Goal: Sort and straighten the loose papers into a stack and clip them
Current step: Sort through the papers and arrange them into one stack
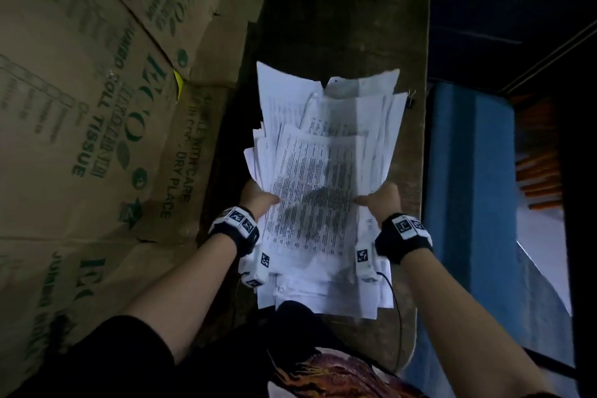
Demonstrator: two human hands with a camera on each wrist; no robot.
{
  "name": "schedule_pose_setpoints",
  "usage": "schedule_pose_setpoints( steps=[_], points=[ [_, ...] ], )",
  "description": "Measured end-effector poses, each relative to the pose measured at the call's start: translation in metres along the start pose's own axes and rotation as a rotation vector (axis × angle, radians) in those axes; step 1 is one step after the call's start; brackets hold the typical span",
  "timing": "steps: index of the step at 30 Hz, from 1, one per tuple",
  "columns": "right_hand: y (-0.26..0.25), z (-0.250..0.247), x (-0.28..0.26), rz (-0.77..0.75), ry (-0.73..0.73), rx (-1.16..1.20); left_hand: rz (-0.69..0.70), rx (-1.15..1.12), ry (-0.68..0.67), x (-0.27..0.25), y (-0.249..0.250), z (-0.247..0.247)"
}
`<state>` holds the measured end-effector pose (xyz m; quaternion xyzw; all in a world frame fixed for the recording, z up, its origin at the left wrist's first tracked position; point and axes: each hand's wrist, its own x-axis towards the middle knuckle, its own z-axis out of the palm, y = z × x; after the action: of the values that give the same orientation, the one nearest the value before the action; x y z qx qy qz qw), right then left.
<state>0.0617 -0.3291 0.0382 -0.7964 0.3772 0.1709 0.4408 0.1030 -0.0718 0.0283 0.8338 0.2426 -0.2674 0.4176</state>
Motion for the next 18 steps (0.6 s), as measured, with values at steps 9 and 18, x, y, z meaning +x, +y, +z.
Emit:
schedule_pose_setpoints(
  steps=[9,18],
  points=[
    [-0.055,-0.056,-0.072,-0.555,0.268,0.561,0.589,-0.426,0.315,-0.059,0.053,-0.042],
    [-0.025,-0.080,-0.091,-0.604,0.190,0.488,0.392,-0.450,-0.082,-0.071,0.040,-0.057]
  ],
)
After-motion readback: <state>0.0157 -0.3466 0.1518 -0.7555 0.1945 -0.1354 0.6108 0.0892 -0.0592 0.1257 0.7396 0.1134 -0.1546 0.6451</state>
